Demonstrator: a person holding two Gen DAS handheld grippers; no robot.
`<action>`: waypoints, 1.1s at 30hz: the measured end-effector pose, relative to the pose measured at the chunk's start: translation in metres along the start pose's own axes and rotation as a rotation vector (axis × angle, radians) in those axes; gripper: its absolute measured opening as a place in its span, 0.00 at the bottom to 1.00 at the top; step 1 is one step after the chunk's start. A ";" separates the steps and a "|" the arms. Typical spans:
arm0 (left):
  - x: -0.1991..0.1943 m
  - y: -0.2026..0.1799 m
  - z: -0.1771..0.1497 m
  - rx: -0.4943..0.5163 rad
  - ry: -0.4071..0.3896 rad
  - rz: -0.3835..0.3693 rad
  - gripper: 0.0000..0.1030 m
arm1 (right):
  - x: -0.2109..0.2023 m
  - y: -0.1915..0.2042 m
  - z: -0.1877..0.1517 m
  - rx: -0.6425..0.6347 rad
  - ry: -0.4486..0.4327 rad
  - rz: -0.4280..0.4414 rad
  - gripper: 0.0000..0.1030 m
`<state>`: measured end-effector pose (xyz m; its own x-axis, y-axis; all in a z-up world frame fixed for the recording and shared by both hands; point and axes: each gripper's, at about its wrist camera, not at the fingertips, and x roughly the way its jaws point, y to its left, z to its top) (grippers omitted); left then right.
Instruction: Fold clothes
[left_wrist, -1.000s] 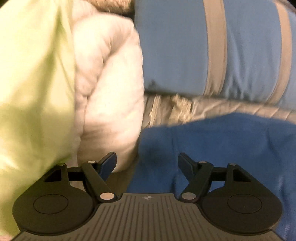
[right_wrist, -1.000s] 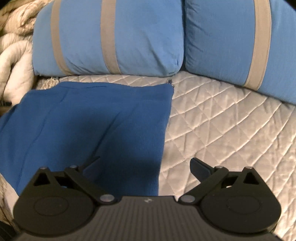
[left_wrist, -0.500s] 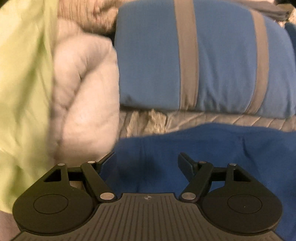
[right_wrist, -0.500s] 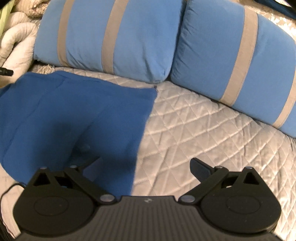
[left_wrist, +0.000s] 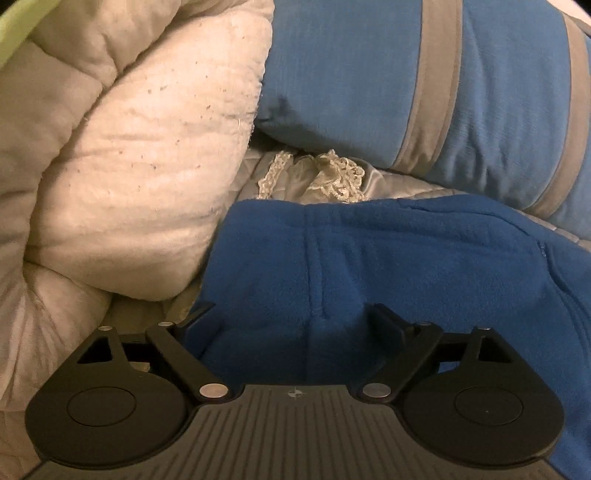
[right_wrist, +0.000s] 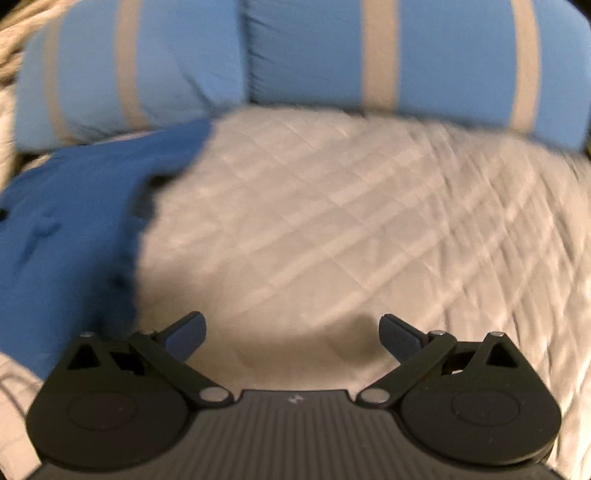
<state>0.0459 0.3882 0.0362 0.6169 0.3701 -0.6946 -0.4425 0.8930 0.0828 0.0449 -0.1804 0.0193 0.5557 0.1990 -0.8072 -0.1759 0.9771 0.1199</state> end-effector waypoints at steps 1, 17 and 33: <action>-0.002 -0.002 0.000 0.010 -0.006 0.016 0.90 | 0.001 0.000 -0.001 -0.014 -0.005 -0.015 1.00; -0.155 -0.165 0.016 0.301 -0.246 -0.012 0.95 | 0.002 0.013 -0.014 -0.109 -0.048 -0.076 1.00; -0.112 -0.341 -0.066 0.228 -0.167 -0.191 0.43 | -0.002 0.010 -0.018 -0.141 -0.055 -0.049 1.00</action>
<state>0.0845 0.0254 0.0386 0.7809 0.2109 -0.5880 -0.1634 0.9775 0.1336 0.0270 -0.1724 0.0119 0.6097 0.1594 -0.7764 -0.2577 0.9662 -0.0040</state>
